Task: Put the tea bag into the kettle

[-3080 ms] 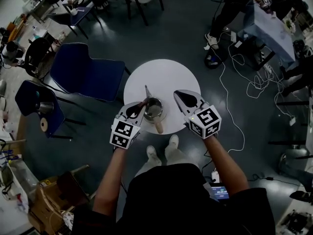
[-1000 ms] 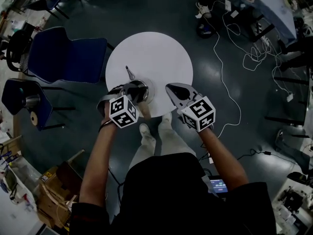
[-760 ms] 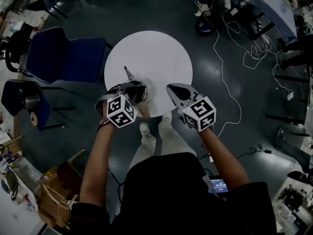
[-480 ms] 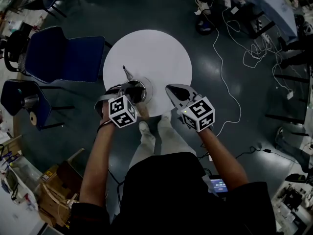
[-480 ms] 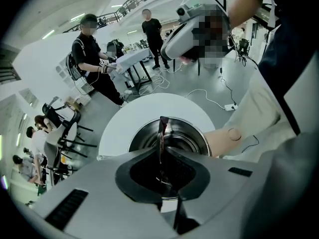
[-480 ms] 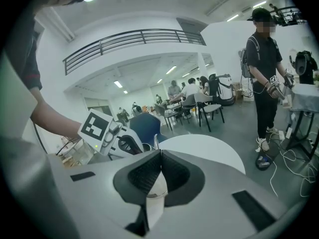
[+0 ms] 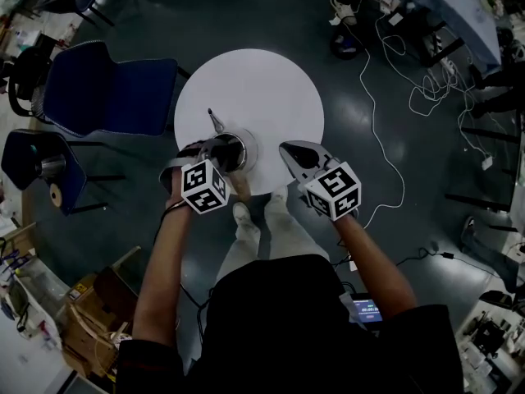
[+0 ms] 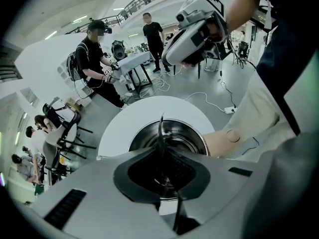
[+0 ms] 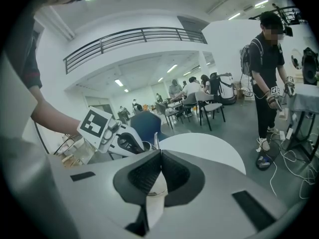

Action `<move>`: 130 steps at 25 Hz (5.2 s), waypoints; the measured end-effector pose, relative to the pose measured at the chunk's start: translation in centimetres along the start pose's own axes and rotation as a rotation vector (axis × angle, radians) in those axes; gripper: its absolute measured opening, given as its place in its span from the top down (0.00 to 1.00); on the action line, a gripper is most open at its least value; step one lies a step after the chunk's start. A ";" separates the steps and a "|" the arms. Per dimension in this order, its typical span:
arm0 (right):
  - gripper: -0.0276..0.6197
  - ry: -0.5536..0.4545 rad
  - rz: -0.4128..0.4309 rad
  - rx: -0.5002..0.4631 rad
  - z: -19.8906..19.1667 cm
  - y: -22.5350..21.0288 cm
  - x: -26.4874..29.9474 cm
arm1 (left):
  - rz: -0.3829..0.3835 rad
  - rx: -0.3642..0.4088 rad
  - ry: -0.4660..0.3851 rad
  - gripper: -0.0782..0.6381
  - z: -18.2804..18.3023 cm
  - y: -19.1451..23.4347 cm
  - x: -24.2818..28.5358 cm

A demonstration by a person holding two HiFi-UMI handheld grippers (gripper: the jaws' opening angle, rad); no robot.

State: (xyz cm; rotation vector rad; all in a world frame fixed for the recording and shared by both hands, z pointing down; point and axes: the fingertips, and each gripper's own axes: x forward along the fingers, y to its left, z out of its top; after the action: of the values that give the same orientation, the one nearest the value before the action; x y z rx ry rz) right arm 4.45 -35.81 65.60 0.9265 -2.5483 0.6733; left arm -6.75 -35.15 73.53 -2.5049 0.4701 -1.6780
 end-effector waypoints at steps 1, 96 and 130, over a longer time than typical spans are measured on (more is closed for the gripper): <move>0.93 0.001 0.001 -0.001 0.0 0.1 0.1 | -0.002 -0.003 -0.006 0.84 0.0 0.0 -0.1; 0.93 -0.314 -0.096 -0.351 15.3 24.9 -7.7 | 0.366 -0.512 -0.909 0.87 0.1 -3.9 -36.1; 0.93 -0.382 -0.006 -0.374 6.4 26.9 -27.2 | 0.451 -0.444 -0.898 0.87 14.6 -21.3 -37.5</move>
State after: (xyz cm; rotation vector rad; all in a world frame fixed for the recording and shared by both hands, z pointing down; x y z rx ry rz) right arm 5.19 -7.45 39.17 1.0015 -2.8539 0.0026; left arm -2.14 -4.99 39.66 -2.7745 1.2298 -0.2335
